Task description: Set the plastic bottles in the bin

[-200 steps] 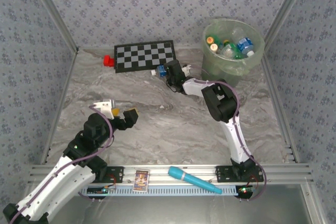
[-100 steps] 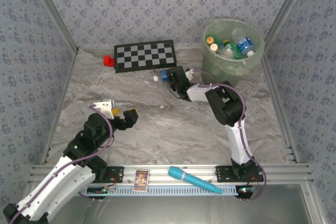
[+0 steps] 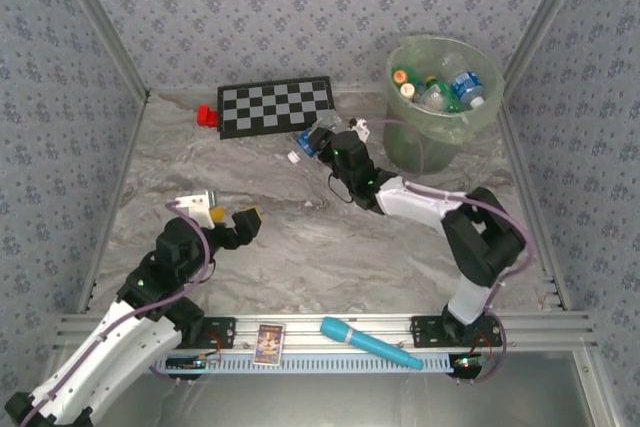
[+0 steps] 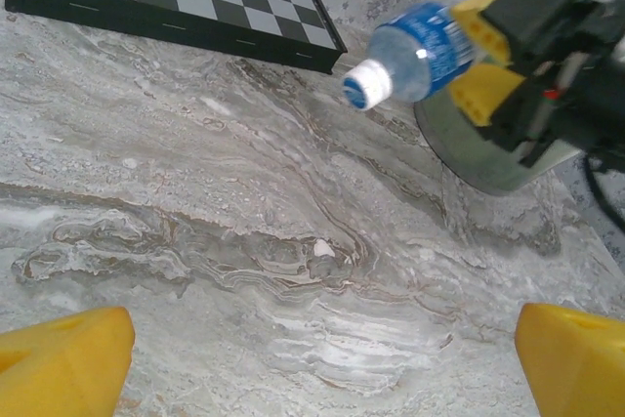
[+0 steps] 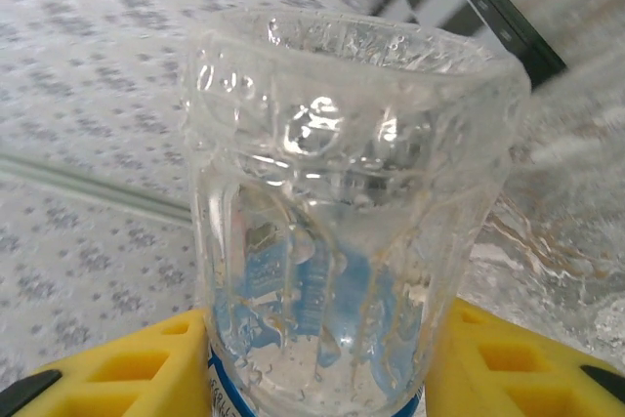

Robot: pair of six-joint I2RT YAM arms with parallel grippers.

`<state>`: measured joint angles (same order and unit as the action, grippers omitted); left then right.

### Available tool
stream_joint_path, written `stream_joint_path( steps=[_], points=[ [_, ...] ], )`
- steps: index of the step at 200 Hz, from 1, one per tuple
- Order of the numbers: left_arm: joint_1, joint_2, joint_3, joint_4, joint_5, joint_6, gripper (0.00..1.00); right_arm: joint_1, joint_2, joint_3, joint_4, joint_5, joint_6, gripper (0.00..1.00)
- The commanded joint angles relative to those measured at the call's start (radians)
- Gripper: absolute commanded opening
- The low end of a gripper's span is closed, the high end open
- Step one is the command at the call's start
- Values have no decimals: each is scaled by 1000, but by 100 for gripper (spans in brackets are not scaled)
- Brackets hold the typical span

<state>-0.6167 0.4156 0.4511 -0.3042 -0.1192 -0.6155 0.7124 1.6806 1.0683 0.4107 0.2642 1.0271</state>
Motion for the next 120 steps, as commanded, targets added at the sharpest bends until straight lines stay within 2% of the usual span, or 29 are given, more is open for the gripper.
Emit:
stream_joint_path(
  steps=[1, 48, 76, 120],
  points=[
    [5, -11, 58, -18, 13, -5, 100, 6, -121, -18, -67, 26, -218, 49],
    [5, -7, 91, -26, 7, 12, 100, 0, -354, 60, -328, 35, -389, 48],
    [5, 3, 98, -10, 20, 4, 100, -54, -447, 116, -442, 28, -449, 48],
    [6, 39, 107, -3, 59, 10, 100, -153, -493, 272, -567, 76, -612, 47]
  ],
)
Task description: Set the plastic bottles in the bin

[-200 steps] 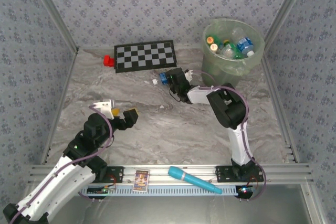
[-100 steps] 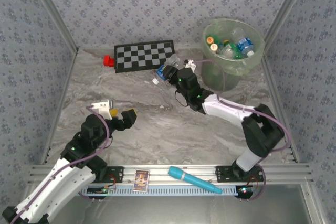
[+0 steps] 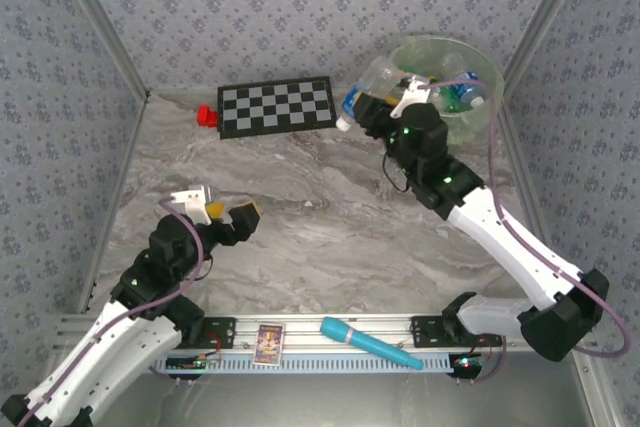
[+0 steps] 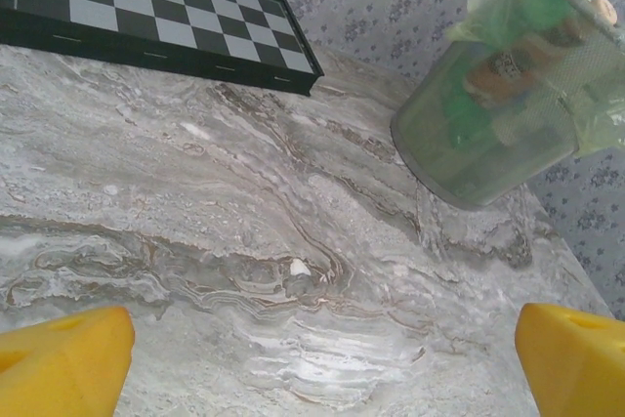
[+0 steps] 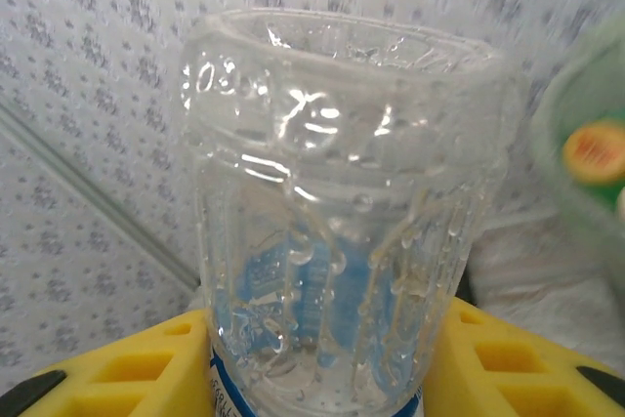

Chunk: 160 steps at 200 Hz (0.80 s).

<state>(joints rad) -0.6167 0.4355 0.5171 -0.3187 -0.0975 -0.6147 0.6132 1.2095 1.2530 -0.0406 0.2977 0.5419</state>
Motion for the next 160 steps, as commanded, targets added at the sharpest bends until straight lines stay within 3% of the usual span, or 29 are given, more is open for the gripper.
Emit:
stream_joint_path(
  steps=[1, 70, 99, 160],
  points=[
    [6, 21, 42, 12, 39, 9, 100, -58, -21, 90, -120, 43, -127, 47],
    [4, 49, 47, 32, 99, 16, 100, -304, 103, 279, -161, 45, -254, 46],
    [2, 64, 50, 61, 165, 34, 100, -332, 223, 372, -153, 92, -347, 47],
    [-17, 71, 73, 48, 206, 59, 100, -416, 441, 538, -157, 95, -333, 46]
  ],
)
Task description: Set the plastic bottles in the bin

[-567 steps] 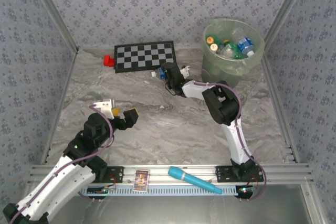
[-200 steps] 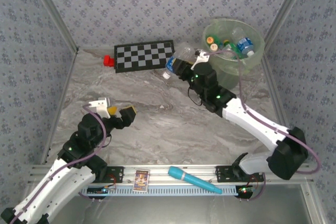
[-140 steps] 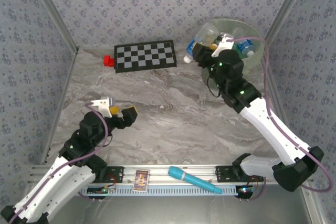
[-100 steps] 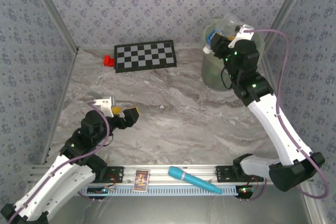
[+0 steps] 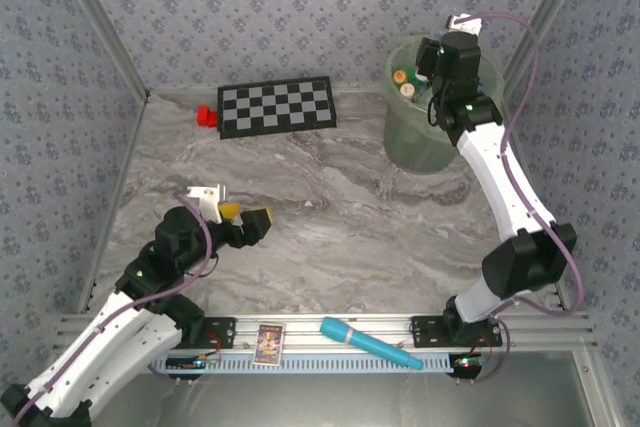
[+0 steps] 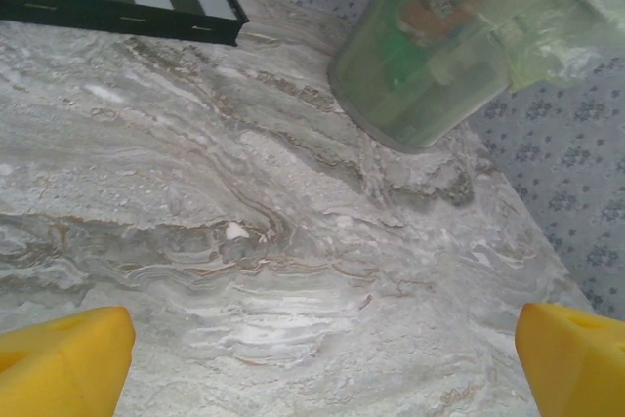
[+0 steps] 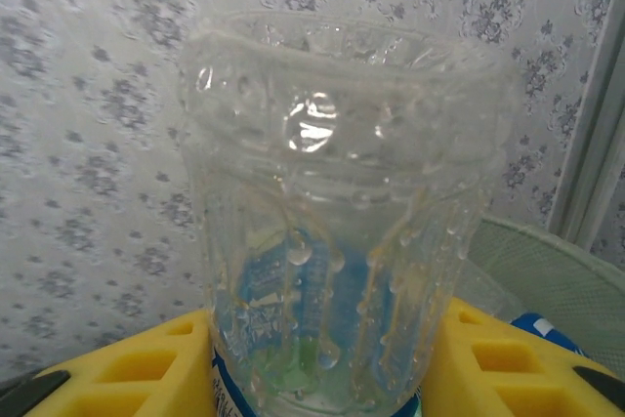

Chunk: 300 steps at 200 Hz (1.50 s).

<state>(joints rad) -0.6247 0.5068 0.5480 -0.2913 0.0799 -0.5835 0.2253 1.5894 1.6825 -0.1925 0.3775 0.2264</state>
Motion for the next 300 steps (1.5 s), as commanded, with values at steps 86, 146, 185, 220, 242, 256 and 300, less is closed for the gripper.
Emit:
stream_joint_path(
  steps=[86, 146, 185, 220, 242, 256, 300],
  points=[
    [-12, -11, 33, 15, 8, 37, 100, -58, 256, 273, -82, 27, -15, 46],
    [-12, -8, 28, 20, 0, 41, 100, -32, 247, 262, -110, 54, -27, 100],
    [-12, -4, 19, 32, 6, 30, 100, -41, 193, 218, -85, 55, -33, 100],
    [-12, -6, 19, 32, 6, 27, 100, -57, 168, 198, -99, 17, -29, 100],
    [-12, -5, 21, 26, 6, 25, 100, -92, 174, 218, -124, -69, -6, 100],
    [-12, -7, 20, 23, 6, 24, 100, -124, 192, 256, -159, -137, 37, 100],
    [-13, -7, 12, 26, -2, 24, 100, -216, 338, 500, -332, -274, 175, 100]
  ],
)
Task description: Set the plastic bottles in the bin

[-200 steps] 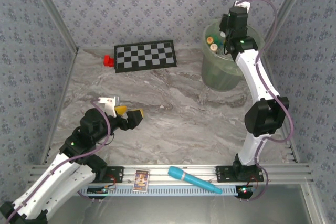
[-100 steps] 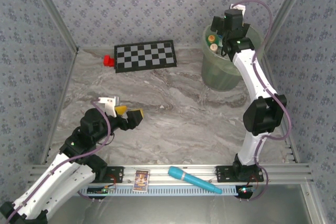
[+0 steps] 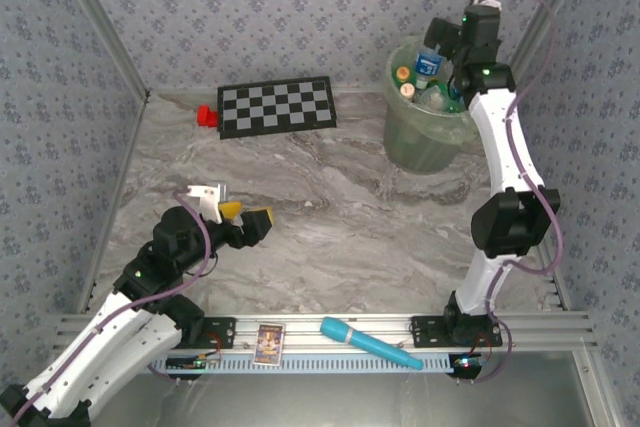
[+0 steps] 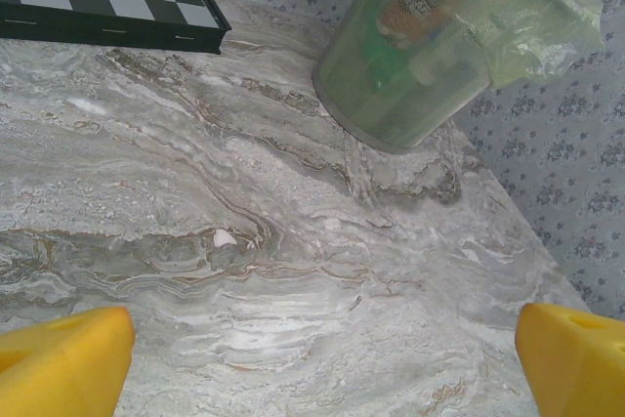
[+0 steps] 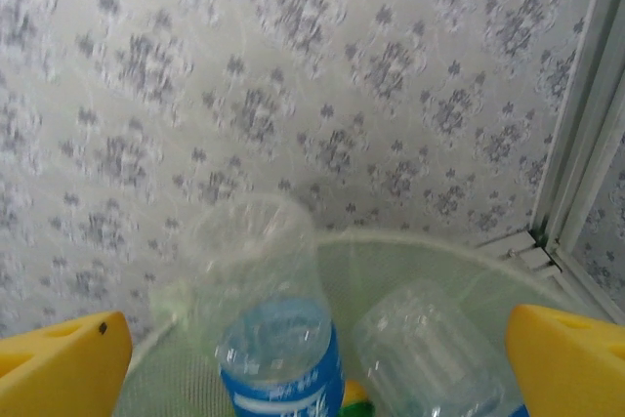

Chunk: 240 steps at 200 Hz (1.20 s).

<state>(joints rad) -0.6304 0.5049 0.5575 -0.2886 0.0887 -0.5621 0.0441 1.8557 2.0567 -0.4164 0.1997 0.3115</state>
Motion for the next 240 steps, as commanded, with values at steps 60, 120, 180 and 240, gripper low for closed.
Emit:
stream_joint_path(
  steps=[60, 120, 180, 240],
  points=[
    [-7, 32, 4, 38, -22, 14, 100, -61, 320, 469, -311, -126, 99, 100],
    [-8, 75, 10, 62, -18, 21, 100, -40, 281, 314, -332, -87, 47, 100],
    [-11, 71, 3, 71, -4, 7, 100, -13, 49, -76, -114, -51, 44, 100],
    [-12, 39, -1, 56, -3, -7, 100, -30, -21, -104, -122, -58, 48, 100]
  ],
)
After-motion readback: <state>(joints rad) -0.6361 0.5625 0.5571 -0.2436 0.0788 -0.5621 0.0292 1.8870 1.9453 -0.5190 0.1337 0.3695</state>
